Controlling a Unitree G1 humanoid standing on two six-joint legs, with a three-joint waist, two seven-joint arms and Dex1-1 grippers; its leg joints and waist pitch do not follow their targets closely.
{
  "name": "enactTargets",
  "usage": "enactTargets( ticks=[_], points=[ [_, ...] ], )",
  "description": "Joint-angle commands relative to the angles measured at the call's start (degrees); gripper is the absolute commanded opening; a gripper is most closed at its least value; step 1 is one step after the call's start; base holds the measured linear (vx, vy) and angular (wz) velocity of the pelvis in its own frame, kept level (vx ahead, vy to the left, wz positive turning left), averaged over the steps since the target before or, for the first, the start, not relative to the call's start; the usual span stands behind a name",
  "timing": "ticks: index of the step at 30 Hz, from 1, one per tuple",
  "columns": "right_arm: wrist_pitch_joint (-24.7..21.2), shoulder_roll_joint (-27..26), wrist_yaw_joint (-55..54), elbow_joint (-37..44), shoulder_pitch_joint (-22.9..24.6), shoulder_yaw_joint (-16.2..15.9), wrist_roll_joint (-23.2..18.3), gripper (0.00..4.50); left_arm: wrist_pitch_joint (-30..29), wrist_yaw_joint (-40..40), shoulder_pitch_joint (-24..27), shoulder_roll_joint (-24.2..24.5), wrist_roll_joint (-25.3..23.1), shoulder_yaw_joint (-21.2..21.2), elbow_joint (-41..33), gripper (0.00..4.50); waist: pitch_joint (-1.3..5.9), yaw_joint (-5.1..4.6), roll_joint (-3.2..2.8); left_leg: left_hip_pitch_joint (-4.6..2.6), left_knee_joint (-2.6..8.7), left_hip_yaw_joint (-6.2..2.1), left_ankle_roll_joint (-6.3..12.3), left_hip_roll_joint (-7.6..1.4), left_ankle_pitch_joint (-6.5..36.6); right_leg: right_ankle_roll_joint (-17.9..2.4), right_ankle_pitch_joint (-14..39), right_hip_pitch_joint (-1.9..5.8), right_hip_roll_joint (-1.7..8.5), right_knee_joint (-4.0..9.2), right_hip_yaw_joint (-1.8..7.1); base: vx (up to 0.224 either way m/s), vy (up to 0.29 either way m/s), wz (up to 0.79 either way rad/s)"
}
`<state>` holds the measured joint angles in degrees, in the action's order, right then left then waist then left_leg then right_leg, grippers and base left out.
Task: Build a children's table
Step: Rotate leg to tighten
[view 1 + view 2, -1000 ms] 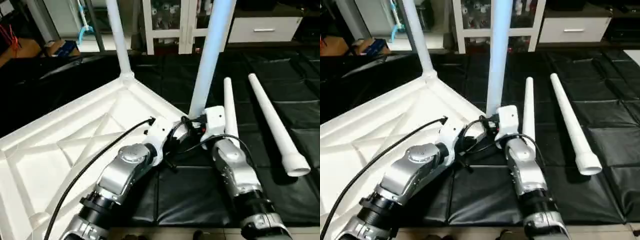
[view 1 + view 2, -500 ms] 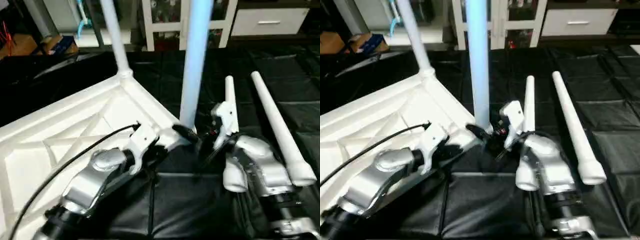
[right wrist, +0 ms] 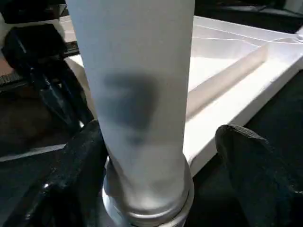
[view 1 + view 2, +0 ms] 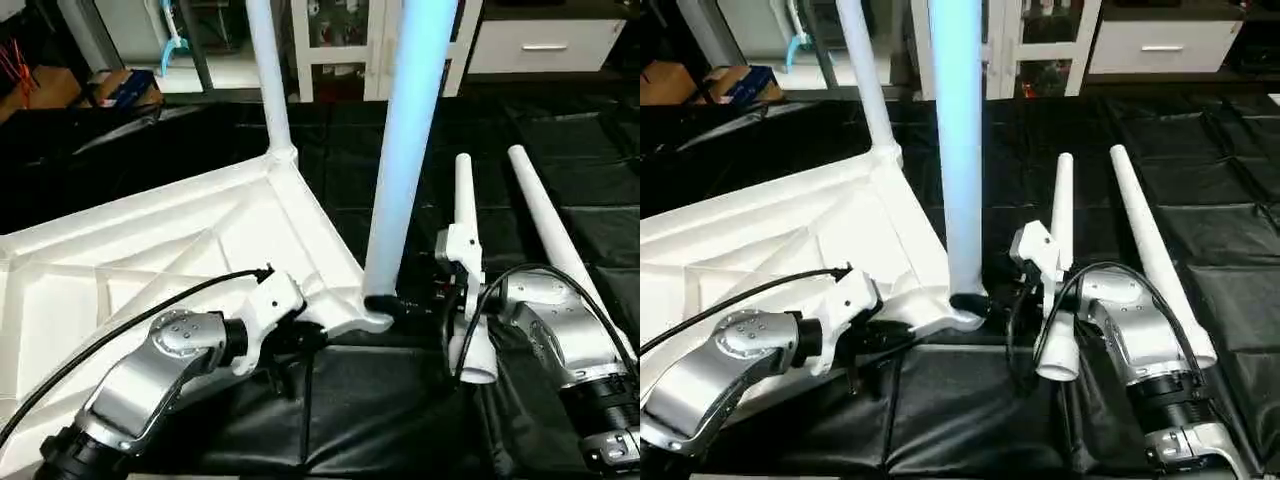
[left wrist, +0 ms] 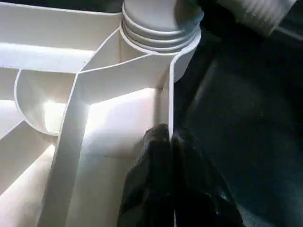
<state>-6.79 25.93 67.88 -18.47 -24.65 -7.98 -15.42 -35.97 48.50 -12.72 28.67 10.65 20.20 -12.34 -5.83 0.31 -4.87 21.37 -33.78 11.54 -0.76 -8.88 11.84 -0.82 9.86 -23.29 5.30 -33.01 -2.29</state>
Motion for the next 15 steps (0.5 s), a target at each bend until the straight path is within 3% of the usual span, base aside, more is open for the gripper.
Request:
enactTargets(
  ticks=[1, 6, 9, 12, 15],
  points=[
    [0.76, 0.41, 1.6, -0.57, -0.51, -0.53, -0.52, 3.65, -3.02, 3.17, 2.23, 1.13, 0.74, 4.54, 0.74, 0.0, 2.47, -0.04, 0.58, -1.08, 5.02, -1.99, 3.55, -4.15, 15.28, -13.98, 16.4, 1.93, 2.87, 3.67, 2.0, 0.0, 0.0, 0.0],
    [0.94, 0.17, 2.79, -0.85, 0.45, -1.63, -0.07, 3.28, -3.37, 3.35, 1.97, 1.02, 0.62, 4.53, 0.63, 0.0, 2.76, 0.03, 0.63, -0.96, 4.76, -1.92, 4.57, -4.08, 12.06, -14.78, 12.42, 2.07, 2.91, 3.37, 2.07, 0.0, 0.0, 0.0],
    [1.04, 0.12, 3.17, -0.94, 0.68, -1.54, 0.0, 3.02, -3.43, 3.3, 2.01, 1.08, 0.66, 4.54, 0.55, 0.0, 3.01, 0.16, 0.55, -0.81, 4.42, -1.84, 6.46, -4.03, 8.5, -16.0, 8.13, 2.28, 2.87, 2.93, 1.93, 0.0, 0.0, 0.0],
    [1.15, 0.21, 3.35, -0.98, 0.76, -1.48, -0.06, 2.72, -3.45, 3.26, 1.96, 1.09, 0.64, 4.56, 0.63, 0.0, 2.84, 0.21, 0.56, -0.77, 4.48, -1.82, 6.9, -4.06, 9.24, -16.11, 9.27, 2.28, 2.92, 3.09, 1.91, 0.0, 0.0, 0.0],
    [1.74, 0.27, 3.79, -1.36, 0.89, -1.24, -0.05, 2.55, -3.45, 3.09, 1.75, 1.04, 0.72, 4.52, 0.89, 0.0, 2.76, 0.16, 0.51, -0.85, 4.68, -1.94, 5.87, -4.13, 11.45, -15.38, 12.4, 2.23, 2.93, 3.31, 1.92, 0.0, 0.0, 0.0]
  ],
)
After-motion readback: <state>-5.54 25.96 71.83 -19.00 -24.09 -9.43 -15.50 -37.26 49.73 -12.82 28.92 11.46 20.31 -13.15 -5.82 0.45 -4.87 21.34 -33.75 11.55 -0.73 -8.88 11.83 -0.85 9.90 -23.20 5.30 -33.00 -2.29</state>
